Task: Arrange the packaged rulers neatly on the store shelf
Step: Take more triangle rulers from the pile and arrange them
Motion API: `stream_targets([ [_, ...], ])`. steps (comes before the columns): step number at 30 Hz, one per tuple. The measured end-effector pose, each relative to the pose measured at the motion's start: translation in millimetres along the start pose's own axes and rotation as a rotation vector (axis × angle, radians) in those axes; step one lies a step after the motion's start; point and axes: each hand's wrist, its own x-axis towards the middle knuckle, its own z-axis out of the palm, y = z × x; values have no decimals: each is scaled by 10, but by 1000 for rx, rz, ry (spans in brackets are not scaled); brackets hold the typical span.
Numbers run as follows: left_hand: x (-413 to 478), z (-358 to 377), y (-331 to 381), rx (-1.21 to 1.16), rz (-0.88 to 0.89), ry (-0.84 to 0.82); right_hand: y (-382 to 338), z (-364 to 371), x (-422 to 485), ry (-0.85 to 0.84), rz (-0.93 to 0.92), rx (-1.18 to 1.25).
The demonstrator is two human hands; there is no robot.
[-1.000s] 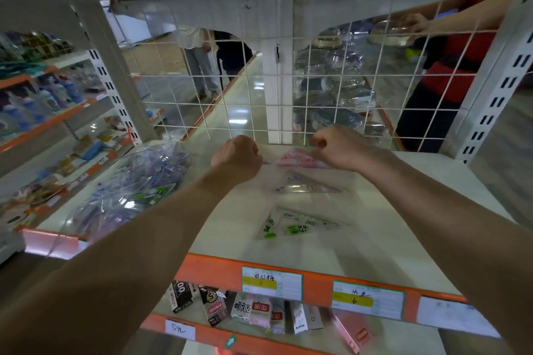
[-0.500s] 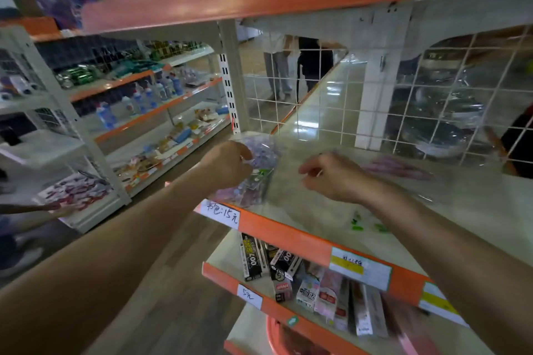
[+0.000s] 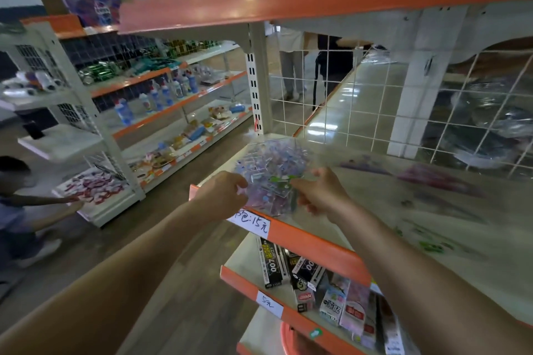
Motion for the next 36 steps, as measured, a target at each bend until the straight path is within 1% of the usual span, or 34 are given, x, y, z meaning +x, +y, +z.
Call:
stream_targets([
  [2, 15, 48, -13, -30, -15, -2, -1, 83, 29, 19, 1, 52],
  [5, 50, 77, -10, -52, -2, 11, 4, 157, 76, 40, 13, 58],
  [9, 109, 32, 32, -53, 29, 56, 47, 74, 111, 27, 59, 27],
  [11, 139, -2, 71, -62, 35, 73, 42, -2, 100, 28, 61, 88],
  [14, 186, -40, 144, -85, 56, 83, 8, -121, 83, 63, 28, 201],
  [17, 208, -73, 226, -114, 89, 98, -72, -268, 52, 101, -33, 191],
  [21, 240, -127, 346, -182, 134, 85, -202, -425, 47, 152, -189, 81],
  [25, 277, -188, 471, -273, 152, 53, -326, -405, 65, 258, -429, -257],
  [27, 272, -227, 548, -383, 177, 39, -430, -368, -5, 285, -545, -347],
  [29, 262, -271, 621, -459, 196, 57, -545, -333, -68, 283, -661, -391],
  [31, 243, -305, 645, -507, 192, 101, -633, -294, -129, 230, -725, -356],
  [33, 223, -311, 601, -555, 157, 109, -644, -263, -141, 178, -689, -287],
  [35, 207, -293, 499, -571, 119, 88, -562, -268, -110, 131, -537, -297],
  [36, 197, -286, 443, -591, 93, 82, -491, -278, -93, 93, -428, -362],
])
